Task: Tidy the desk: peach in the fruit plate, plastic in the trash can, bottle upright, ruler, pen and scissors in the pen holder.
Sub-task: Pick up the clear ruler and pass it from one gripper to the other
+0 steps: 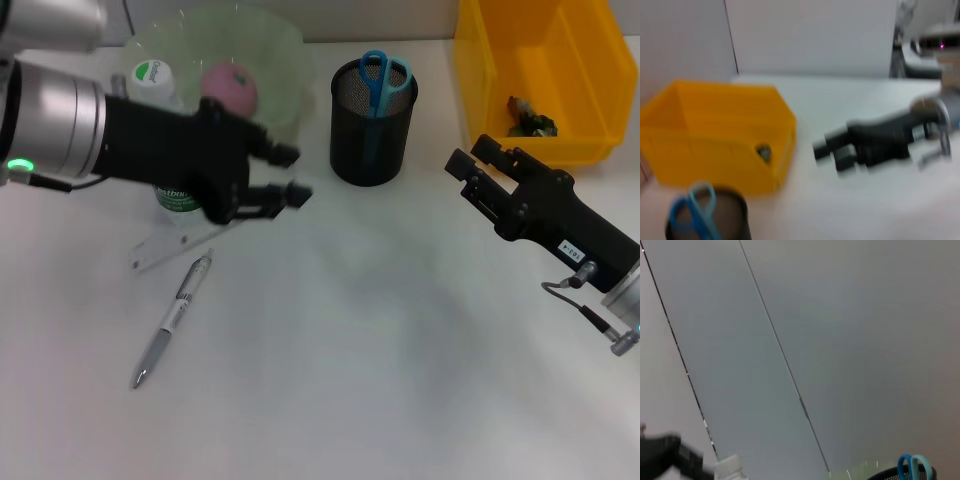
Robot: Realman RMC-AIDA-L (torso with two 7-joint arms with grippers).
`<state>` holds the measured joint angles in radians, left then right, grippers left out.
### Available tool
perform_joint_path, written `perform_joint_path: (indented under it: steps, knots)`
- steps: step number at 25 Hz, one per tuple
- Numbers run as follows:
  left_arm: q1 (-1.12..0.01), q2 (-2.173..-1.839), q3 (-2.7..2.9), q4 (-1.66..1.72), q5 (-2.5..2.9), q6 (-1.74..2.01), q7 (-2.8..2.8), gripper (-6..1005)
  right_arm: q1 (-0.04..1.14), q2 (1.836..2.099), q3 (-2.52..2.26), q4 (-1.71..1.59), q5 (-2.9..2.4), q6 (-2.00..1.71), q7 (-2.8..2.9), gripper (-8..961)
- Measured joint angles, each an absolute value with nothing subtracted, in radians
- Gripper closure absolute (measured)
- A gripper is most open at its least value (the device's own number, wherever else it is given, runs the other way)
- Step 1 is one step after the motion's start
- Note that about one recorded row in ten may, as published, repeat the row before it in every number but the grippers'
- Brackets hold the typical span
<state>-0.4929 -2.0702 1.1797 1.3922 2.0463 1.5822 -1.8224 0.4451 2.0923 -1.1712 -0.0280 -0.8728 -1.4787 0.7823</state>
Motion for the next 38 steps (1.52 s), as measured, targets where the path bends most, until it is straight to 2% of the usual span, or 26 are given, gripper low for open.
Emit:
perform_joint_path:
  steps: [7, 16, 22, 25, 29, 32, 38]
  knots:
    - [-0.48, -2.071, 1.172, 1.368, 1.82, 1.495, -1.776, 610, 0.436, 2.092, -1.173, -0.026, -0.874, -1.479, 0.793, 454]
    - [-0.436, -2.067, 1.135, 1.164, 1.488, 1.467, -1.618, 609, 0.39, 2.07, -1.182, -0.107, -0.938, -1.502, 0.924, 453]
    - [-0.44, -2.066, 1.06, 0.942, 1.355, 1.568, -1.532, 609, 0.362, 2.037, -1.174, -0.219, -1.073, -1.617, 1.018, 452]
    - [-0.453, -2.063, 1.012, 0.811, 1.32, 1.656, -1.481, 609, 0.368, 2.012, -1.173, -0.262, -1.13, -1.705, 1.053, 452]
    - [-0.455, -2.062, 1.012, 0.739, 1.333, 1.737, -1.404, 609, 0.393, 1.997, -1.172, -0.353, -1.24, -1.755, 1.124, 452]
    - [-0.443, -2.064, 1.019, 0.731, 1.368, 1.768, -1.354, 609, 0.414, 1.995, -1.172, -0.406, -1.313, -1.755, 1.16, 451]
    - [-0.423, -2.067, 1.038, 0.692, 1.386, 1.793, -1.318, 610, 0.461, 2.01, -1.176, -0.444, -1.38, -1.745, 1.176, 418]
